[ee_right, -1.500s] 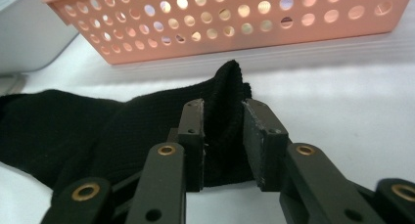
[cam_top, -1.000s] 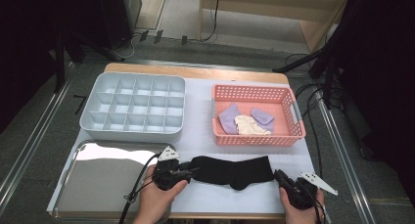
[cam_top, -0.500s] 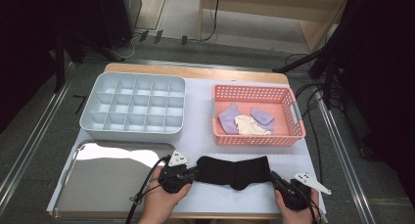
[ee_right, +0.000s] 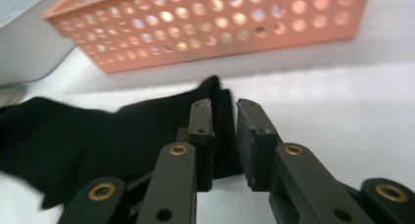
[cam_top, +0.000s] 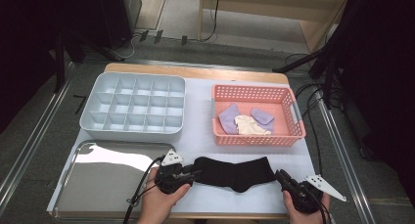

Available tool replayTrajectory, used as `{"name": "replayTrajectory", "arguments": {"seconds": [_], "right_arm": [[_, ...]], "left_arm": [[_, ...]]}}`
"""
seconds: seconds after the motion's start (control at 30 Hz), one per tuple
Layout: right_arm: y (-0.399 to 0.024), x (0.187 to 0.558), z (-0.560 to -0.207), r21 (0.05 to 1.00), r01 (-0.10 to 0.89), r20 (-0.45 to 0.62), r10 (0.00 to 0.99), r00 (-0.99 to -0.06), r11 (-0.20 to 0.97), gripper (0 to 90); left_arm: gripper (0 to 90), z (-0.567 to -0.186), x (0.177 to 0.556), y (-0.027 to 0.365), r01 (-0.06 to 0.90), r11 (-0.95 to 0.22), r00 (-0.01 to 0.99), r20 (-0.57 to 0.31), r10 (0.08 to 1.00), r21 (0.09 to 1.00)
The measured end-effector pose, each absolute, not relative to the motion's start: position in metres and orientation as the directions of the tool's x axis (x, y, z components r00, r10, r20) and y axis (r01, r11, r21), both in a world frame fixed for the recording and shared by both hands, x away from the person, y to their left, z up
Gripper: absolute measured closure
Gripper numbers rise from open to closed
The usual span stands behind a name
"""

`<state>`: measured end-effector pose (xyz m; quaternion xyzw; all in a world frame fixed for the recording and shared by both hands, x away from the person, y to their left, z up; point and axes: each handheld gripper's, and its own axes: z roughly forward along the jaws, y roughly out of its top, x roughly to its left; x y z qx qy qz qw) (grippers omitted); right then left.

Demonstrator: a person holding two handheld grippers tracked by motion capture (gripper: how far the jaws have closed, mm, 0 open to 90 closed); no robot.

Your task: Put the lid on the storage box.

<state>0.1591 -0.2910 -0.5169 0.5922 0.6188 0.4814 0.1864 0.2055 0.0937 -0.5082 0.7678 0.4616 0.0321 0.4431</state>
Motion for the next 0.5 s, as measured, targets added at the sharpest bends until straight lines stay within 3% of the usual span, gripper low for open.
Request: {"name": "replayTrajectory", "arguments": {"seconds": [0.13,0.23,0.5], "right_arm": [[-0.279,0.162,-0.524,0.800,0.589,0.310,0.920,-0.241,-0.115,74.2],[-0.275,0.166,-0.530,0.788,0.608,0.284,0.934,-0.218,-0.098,83.6],[-0.281,0.162,-0.517,0.809,0.578,0.278,0.938,-0.208,-0.111,85.7]], "left_arm": [[72.6,-0.507,0.206,0.094,0.679,-0.180,0.576,-0.364,0.732,0.711],[81.2,-0.506,0.207,0.092,0.679,-0.194,0.590,-0.369,0.718,0.708],[83.8,-0.506,0.208,0.093,0.695,-0.198,0.595,-0.398,0.698,0.691]]}}
